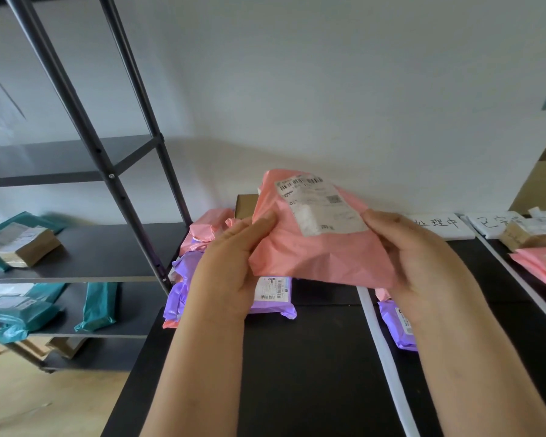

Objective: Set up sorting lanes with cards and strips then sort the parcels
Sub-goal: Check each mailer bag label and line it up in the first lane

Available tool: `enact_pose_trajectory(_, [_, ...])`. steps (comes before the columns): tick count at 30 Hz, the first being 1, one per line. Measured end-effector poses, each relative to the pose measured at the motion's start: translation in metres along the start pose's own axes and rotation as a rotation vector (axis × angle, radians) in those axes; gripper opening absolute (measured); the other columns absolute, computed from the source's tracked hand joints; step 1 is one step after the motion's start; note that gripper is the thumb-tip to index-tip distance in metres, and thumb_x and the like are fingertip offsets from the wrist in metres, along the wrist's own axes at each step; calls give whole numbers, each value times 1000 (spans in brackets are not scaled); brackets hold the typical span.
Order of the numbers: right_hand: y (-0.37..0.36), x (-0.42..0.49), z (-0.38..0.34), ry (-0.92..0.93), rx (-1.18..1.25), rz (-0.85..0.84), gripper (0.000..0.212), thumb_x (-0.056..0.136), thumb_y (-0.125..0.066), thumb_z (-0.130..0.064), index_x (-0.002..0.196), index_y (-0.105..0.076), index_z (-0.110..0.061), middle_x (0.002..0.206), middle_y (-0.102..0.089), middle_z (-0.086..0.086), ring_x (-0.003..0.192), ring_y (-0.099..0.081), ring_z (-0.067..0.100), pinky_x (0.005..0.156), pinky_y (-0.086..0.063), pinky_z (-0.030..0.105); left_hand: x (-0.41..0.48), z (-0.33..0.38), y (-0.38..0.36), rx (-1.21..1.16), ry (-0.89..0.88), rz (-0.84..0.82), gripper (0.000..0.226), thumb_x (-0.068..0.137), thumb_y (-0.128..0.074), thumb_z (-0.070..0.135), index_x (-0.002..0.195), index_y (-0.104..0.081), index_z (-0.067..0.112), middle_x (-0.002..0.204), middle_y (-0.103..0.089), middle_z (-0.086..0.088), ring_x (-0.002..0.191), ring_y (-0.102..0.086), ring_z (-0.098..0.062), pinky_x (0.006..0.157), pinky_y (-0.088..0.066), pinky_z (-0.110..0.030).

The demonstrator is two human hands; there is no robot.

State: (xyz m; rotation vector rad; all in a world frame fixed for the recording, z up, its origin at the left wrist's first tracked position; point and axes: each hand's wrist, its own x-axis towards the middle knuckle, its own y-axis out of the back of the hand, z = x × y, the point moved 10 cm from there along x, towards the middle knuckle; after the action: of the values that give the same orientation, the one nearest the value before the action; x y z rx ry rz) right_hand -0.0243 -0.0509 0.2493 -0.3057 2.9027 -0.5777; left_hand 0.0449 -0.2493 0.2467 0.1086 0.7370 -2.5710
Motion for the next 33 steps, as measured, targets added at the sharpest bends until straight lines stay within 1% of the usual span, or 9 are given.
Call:
enact_pose_trajectory(3, [10,-9,-25,263,-467,106,8,91,-69,-19,85,-72,-16,81,-76,-3,76,-71,13,59,-53,17,-5,19,7,382,-187,71,17,84,-74,20,101,-78,20,103,-77,-2,100,-72,-21,95,-54,-43])
enact_pose_trajectory(7, [6,-9,-17,346,-799,68,3,90,-71,-22,88,-71,-24,79,-73,-12,77,-67,-1,68,-52,18,-6,35,11,598,-422,169,21,88,-72,18,86,-73,39,81,-74,20,77,-70,0,69,-56,-18])
enact_pose_trajectory(11, [22,-14,-22,448,-929,202,15,92,-68,-28,98,-61,-40,90,-66,-25,91,-60,-11,67,-40,5,1,23,-1,816,-503,113,18,90,-67,16,82,-74,31,80,-71,6,77,-64,-19,73,-53,-33])
enact_pose_trajectory(13, [28,-18,-26,505,-1011,275,26,94,-65,-25,117,-64,-35,108,-67,-21,106,-62,1,88,-46,19,6,13,-9,894,-524,39,29,91,-64,14,78,-70,39,80,-69,15,69,-58,-9,64,-48,-24])
enact_pose_trajectory(15, [32,-17,-25,503,-1089,314,39,96,-61,-23,135,-59,-28,129,-64,-10,122,-57,14,104,-45,44,12,2,-14,978,-508,-32,25,92,-64,15,85,-72,38,75,-68,17,69,-58,-6,60,-45,-21])
enact_pose_trajectory(17, [35,-15,-16,469,-1126,321,42,98,-59,-22,140,-55,-27,136,-60,-8,127,-54,16,108,-42,50,17,-11,-16,1026,-483,-105,21,93,-63,16,93,-75,33,74,-66,20,69,-58,-1,58,-44,-15])
enact_pose_trajectory(23, [64,-19,24,424,-1158,399,13,94,-66,-15,105,-71,-18,83,-55,-28,88,-61,8,84,-53,38,32,-62,-18,1077,-381,-273,20,92,-64,18,97,-78,32,79,-70,22,79,-61,3,63,-47,-9])
enact_pose_trajectory(28, [114,-29,53,342,-1100,559,13,89,-72,-18,86,-66,-29,78,-54,-27,77,-55,-8,70,-43,13,44,-120,-16,1047,-219,-333,20,89,-68,22,94,-76,40,82,-67,33,82,-62,9,70,-45,-9])
enact_pose_trajectory(33, [169,-26,75,179,-1088,634,6,92,-69,-21,90,-65,-25,80,-57,-20,78,-57,-1,73,-48,22,47,-172,-19,1070,-139,-283,30,87,-68,31,117,-67,36,108,-66,22,93,-59,8,77,-44,-13])
